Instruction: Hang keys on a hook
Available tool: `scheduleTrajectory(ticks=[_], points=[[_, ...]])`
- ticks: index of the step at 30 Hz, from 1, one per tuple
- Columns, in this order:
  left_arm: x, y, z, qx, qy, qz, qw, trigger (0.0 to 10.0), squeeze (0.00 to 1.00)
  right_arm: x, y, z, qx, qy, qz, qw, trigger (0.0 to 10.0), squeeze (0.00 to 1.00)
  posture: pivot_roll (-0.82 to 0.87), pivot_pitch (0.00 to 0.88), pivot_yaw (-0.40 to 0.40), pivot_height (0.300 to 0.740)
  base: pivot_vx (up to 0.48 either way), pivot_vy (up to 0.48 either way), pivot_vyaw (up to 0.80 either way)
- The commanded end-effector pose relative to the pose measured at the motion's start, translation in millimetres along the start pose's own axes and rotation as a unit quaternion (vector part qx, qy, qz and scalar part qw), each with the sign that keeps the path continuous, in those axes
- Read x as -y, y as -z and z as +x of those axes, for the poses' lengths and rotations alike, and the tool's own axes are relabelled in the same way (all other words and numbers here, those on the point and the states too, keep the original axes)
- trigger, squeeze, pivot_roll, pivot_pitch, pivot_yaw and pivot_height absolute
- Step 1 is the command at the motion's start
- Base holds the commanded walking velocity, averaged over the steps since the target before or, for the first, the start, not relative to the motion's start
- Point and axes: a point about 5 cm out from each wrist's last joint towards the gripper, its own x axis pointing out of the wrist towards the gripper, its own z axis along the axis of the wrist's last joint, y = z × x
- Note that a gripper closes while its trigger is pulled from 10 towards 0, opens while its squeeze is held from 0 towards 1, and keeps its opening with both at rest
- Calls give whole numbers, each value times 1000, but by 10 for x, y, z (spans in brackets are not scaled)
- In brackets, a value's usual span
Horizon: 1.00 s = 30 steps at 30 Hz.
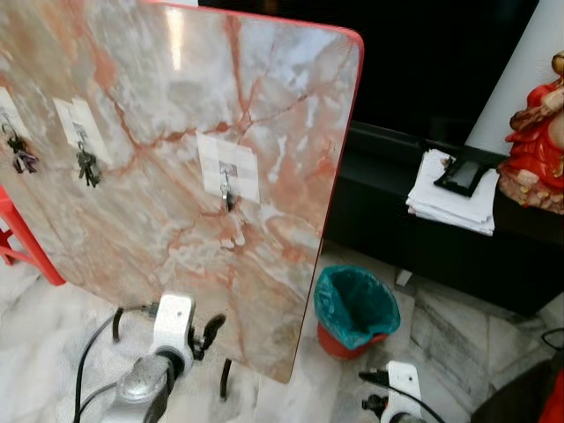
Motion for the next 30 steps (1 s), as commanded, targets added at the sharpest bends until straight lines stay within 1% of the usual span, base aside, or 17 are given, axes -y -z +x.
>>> scheduleTrajectory(ticks=[1,2,3,6,7,10,12,14,17,20,22,24,25,26,28,29,30], points=[[-68,275,18,-50,-29,7,998,10000,0,14,4,-1,-2,4,-2,1000,10000,0,-32,0,-76,740,0,0,0],[-68,275,18,-50,-29,7,998,10000,0,14,4,-1,-2,4,-2,1000,10000,0,-32,0,-76,740,0,0,0],[-83,522,-7,-101,-37,15,994,10000,0,11,6,-1,-2,4,-1,1000,10000,0,-34,0,-74,740,0,0,0],[-43,845,-84,-169,-38,6,985,10000,0,13,0,-1,-2,3,-7,1000,10000,0,-19,0,-80,740,0,0,0],[-21,1091,-193,-228,-48,-5,973,10000,0,6,-4,1,-5,-1,-26,1000,10000,0,-24,0,-77,740,0,0,0],[4,1322,-333,-284,-56,-7,957,10000,0,-10,-1,1,-6,-8,-41,999,10000,0,-45,0,-66,740,0,0,0],[4,1325,-329,-281,-59,-9,958,10000,0,-13,4,0,-4,-8,-39,999,10000,0,-50,0,-60,740,0,0,0],[52,1265,-258,-260,-68,-21,963,10000,0,-1,13,-2,-3,-4,-32,999,10000,0,-28,0,-71,740,0,163,0],[77,1213,-203,-250,-71,-17,965,10000,0,7,14,-3,-5,-6,-38,999,10000,0,-14,0,-77,740,0,381,0],[132,1163,-140,-244,-64,-13,968,10000,0,1,-5,-2,-9,-26,-86,996,10000,0,-12,0,-76,740,0,470,0],[116,1184,-156,-247,-66,-11,967,10000,0,-16,-30,-2,-12,-48,-140,989,10000,0,-14,0,-75,740,0,472,0],[97,1209,-180,-249,-69,-11,966,10000,0,-40,-40,-1,-26,-73,-212,974,10000,0,-24,0,-74,740,0,472,0],[93,1217,-187,-250,-69,-10,966,10000,0,-41,-38,-1,-27,-73,-216,973,10000,0,-22,0,-76,740,0,472,0],[91,1222,-191,-251,-70,-10,965,10000,0,-41,-37,-1,-26,-71,-216,973,10000,0,-22,0,-76,740,0,472,0],[84,1229,-196,-252,-73,-10,965,10000,0,-35,-24,-1,-23,-60,-191,979,10000,0,-26,0,-73,740,0,472,0],[85,1236,-200,-254,-75,-11,964,10000,0,-19,-7,-1,-20,-42,-156,987,10000,0,-30,0,-67,740,0,472,0],[86,1240,-202,-255,-75,-12,964,10000,0,-11,3,-2,-18,-32,-135,990,10000,0,-30,0,-67,740,0,472,0]])
